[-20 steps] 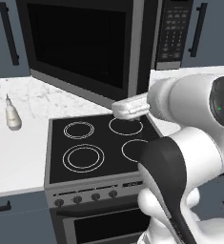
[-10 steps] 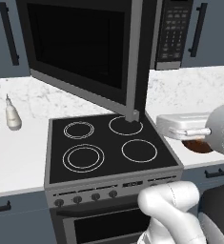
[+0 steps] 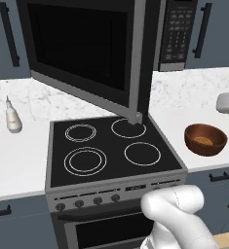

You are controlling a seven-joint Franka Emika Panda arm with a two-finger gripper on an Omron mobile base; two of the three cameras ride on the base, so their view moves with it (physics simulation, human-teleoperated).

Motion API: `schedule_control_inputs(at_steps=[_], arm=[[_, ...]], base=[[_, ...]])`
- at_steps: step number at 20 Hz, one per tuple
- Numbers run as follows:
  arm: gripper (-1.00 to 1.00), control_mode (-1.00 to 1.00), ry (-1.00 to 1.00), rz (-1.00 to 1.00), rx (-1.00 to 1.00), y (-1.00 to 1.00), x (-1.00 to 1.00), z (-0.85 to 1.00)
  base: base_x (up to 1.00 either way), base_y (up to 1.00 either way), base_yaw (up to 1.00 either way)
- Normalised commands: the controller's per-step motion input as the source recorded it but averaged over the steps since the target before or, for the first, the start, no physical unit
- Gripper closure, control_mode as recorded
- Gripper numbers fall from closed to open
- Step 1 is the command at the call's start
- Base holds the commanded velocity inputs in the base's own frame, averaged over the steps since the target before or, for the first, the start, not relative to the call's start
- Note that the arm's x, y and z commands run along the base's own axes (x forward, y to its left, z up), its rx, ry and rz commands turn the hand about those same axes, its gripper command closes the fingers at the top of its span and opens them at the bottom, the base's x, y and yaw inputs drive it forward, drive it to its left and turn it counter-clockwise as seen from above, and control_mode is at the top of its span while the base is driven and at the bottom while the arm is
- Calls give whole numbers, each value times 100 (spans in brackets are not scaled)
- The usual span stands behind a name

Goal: Open the microwave, place the bowl with waffle inside the microwave, then close the microwave door and turn it on.

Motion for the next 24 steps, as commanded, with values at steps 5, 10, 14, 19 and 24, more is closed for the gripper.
schedule_control_inputs(at_steps=[5,10,14,19,24], arm=[[-100,-100,-6,9,16,-16,72,-22],[-100,-100,-15,33,22,0,88,-29],[-100,-100,-7,32,39,1,81,-31],[-100,-100,0,23,39,7,57,-5],[-100,-100,15,10,27,40,35,0]], base=[[0,0,0],[0,0,0],[0,0,0],[0,0,0],[0,0,0]])
